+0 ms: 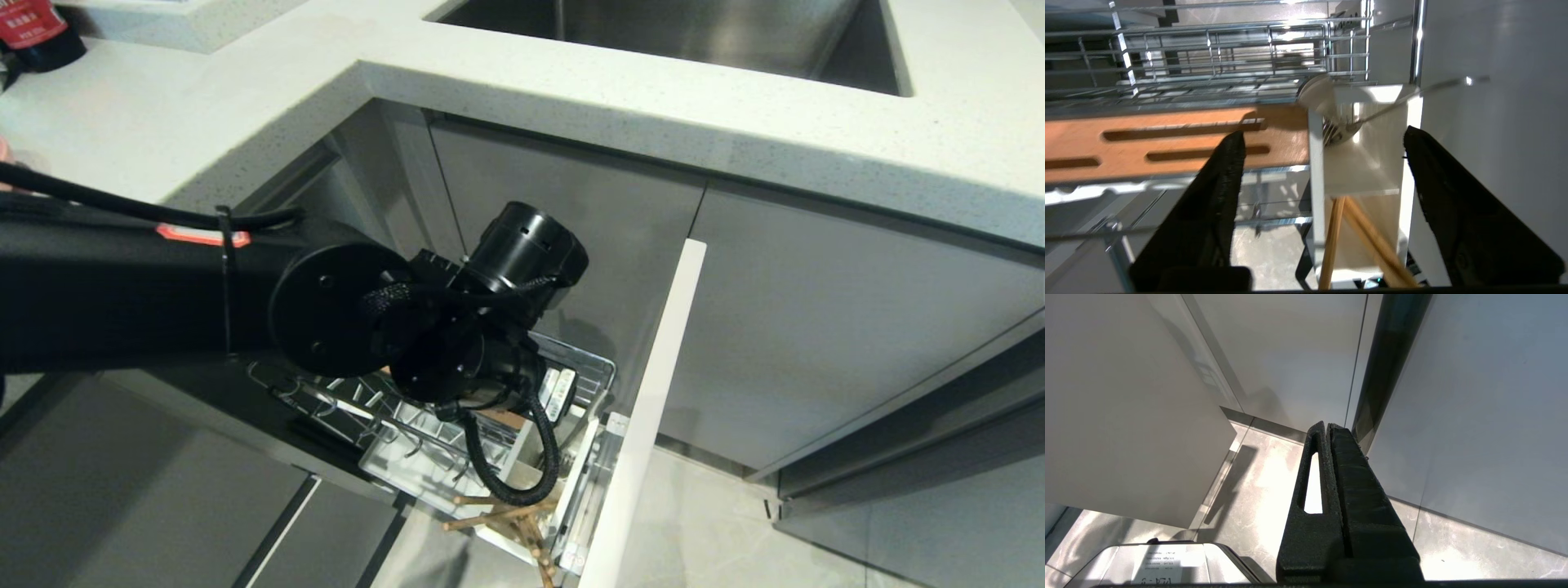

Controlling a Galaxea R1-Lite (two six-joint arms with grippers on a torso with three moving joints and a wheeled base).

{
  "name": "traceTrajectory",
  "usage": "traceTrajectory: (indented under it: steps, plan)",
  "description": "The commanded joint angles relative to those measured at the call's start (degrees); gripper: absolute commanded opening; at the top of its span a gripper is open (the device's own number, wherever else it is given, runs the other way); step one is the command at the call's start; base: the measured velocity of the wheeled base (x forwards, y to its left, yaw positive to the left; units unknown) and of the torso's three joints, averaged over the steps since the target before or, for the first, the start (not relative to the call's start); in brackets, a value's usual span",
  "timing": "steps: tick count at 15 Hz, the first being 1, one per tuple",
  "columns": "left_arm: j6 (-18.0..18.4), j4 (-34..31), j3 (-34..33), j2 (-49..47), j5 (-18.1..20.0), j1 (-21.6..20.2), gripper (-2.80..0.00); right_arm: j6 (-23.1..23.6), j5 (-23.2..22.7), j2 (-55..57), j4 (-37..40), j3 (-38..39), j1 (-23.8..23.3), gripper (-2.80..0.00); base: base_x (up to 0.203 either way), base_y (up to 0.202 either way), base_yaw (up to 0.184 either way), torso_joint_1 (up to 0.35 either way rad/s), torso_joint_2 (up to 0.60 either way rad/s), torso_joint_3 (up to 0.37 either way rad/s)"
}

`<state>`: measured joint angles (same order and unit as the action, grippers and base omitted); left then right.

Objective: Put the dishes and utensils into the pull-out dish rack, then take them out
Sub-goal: Take the spoon out of the cupboard

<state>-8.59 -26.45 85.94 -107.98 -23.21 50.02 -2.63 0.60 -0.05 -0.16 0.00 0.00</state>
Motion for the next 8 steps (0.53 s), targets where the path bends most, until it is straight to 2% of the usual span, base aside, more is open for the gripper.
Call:
traceTrajectory:
  steps: [1, 8]
  plan:
    - [-0.11, 1.51, 0.01, -2.15, -0.17, -0.1, 0.0, 0.0, 0.02, 0.05, -0.02, 0.0, 0.0, -2.8, 0.0, 0.0, 0.0, 0.0, 0.0, 0.0]
    - [-0.15, 2.97, 1.01, -5.65, -0.17, -1.23, 0.0, 0.0, -0.06, 0.05, -0.02, 0.0, 0.0, -2.8, 0.0, 0.0, 0.0, 0.0, 0.0, 0.0]
